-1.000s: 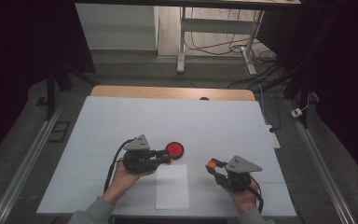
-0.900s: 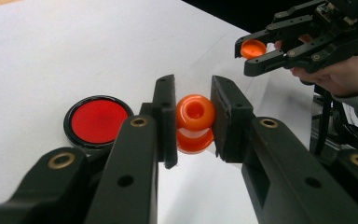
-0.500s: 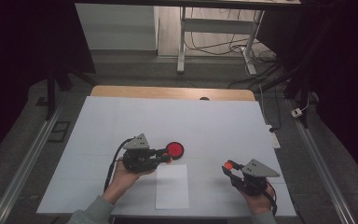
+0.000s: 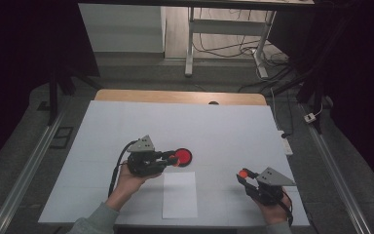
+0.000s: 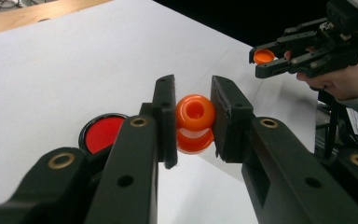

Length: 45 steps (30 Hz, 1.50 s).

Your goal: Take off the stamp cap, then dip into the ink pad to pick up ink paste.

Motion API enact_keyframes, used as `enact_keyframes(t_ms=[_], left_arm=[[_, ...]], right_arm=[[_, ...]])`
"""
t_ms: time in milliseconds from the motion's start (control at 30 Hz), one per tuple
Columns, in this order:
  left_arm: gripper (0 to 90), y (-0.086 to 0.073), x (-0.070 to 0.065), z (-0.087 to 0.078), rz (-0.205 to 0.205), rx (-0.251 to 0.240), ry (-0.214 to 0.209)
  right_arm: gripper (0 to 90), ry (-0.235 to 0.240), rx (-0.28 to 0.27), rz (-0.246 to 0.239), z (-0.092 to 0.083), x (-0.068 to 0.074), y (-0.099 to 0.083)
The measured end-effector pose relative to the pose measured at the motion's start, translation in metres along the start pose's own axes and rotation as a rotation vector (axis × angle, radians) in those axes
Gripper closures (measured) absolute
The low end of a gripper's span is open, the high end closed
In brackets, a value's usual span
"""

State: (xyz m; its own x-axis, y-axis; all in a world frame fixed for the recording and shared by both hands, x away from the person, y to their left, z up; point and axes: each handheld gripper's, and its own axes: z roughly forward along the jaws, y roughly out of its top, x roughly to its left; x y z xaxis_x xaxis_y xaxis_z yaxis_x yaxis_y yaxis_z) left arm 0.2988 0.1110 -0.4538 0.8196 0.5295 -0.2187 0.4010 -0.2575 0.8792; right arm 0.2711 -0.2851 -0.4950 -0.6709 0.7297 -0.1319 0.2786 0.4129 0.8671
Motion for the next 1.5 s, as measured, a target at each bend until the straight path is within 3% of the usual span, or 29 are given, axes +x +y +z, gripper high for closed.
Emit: enact_keyframes(t_ms=[733,1500], left_arm=[[72.2,0.007,0.01,0.011,0.0,0.003,0.018],[72.2,0.005,0.02,0.024,-0.004,0.018,0.047]], right_arm=[[64.5,-0.01,0.0,0.017,-0.001,-0.005,-0.003],[64.5,-0.012,0.011,0.01,-0.002,-0.003,-0.005]])
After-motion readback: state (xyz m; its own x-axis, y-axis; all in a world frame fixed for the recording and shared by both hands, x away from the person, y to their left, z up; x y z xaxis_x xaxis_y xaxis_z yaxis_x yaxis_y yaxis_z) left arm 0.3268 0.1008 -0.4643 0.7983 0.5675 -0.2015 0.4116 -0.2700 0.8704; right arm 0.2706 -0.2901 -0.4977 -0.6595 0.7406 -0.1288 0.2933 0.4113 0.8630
